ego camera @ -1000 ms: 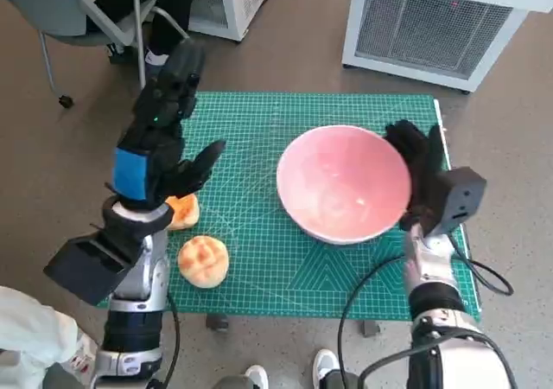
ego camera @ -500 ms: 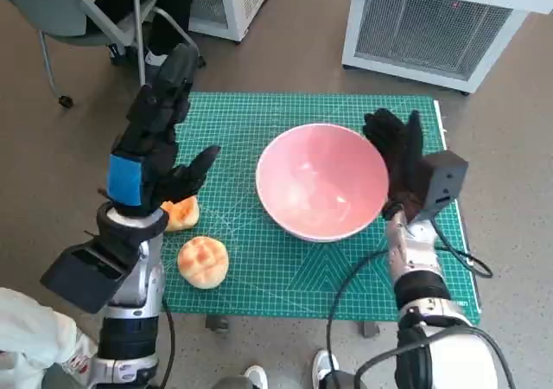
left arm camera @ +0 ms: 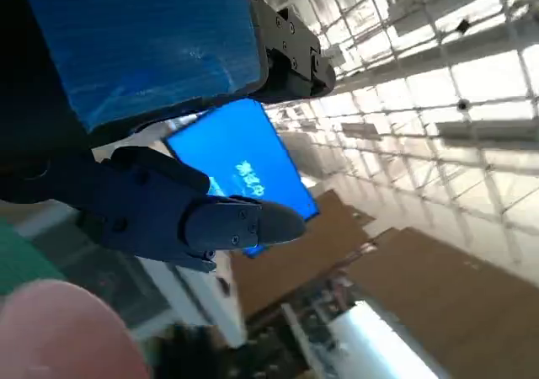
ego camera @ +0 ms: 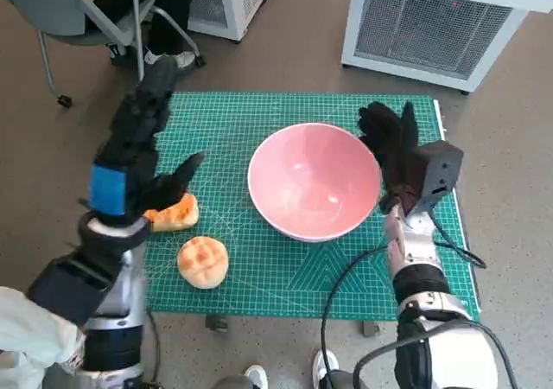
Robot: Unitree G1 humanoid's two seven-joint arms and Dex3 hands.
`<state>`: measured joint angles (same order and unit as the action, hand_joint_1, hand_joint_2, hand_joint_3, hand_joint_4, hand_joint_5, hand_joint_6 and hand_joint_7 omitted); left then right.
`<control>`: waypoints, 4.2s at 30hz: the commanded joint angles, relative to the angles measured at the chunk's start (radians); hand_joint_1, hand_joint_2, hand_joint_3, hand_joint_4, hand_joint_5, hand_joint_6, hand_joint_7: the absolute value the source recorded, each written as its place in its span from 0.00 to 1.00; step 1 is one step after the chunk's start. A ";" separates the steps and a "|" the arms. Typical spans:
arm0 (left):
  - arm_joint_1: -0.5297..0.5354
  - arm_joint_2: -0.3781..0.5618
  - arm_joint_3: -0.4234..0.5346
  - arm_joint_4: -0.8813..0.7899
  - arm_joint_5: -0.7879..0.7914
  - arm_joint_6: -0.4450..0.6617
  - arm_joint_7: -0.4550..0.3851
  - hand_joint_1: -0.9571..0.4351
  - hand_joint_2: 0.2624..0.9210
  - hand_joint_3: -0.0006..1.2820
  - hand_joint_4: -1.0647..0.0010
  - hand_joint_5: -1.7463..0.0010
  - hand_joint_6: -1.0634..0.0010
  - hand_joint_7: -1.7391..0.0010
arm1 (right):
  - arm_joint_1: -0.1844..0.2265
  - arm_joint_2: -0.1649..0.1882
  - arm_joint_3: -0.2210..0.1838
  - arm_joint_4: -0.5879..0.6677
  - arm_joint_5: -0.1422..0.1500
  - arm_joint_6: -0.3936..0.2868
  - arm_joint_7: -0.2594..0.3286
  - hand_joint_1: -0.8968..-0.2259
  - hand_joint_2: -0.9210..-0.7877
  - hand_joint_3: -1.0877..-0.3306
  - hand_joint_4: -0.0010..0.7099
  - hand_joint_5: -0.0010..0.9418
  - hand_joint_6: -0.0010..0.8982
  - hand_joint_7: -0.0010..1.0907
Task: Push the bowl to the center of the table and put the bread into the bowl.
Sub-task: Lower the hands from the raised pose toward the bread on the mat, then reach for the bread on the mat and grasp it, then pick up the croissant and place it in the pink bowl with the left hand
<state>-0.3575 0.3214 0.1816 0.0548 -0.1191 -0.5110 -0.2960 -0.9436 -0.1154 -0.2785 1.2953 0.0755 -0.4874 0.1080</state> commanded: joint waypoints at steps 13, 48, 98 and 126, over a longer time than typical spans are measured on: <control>0.017 0.433 0.060 0.055 0.083 0.107 -0.232 0.30 1.00 0.24 0.81 1.00 0.72 1.00 | 0.052 -0.005 0.065 -0.338 0.034 -0.407 0.121 0.46 0.00 0.20 0.34 0.02 0.00 0.52; -0.127 0.541 -0.309 0.291 0.421 0.427 -0.415 0.43 0.97 0.00 0.80 1.00 0.69 1.00 | 0.207 -0.008 0.166 -0.746 0.147 -0.403 0.301 0.36 0.00 0.38 0.37 0.04 0.00 0.62; -0.230 0.449 -0.342 0.444 0.471 0.307 -0.238 0.69 1.00 0.10 0.40 0.35 0.49 0.22 | 0.221 -0.013 0.168 -0.770 0.163 -0.386 0.302 0.39 0.00 0.37 0.35 0.06 0.00 0.61; -0.575 0.217 -0.387 0.273 0.445 0.295 -0.213 0.69 1.00 0.09 0.41 0.33 0.46 0.26 | 0.223 -0.011 0.170 -0.786 0.180 -0.371 0.314 0.40 0.00 0.36 0.33 0.07 0.00 0.61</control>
<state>-0.8942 0.5657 -0.1755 0.3037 0.3068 -0.1968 -0.5120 -0.7460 -0.1257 -0.1111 0.5174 0.2452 -0.8704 0.4161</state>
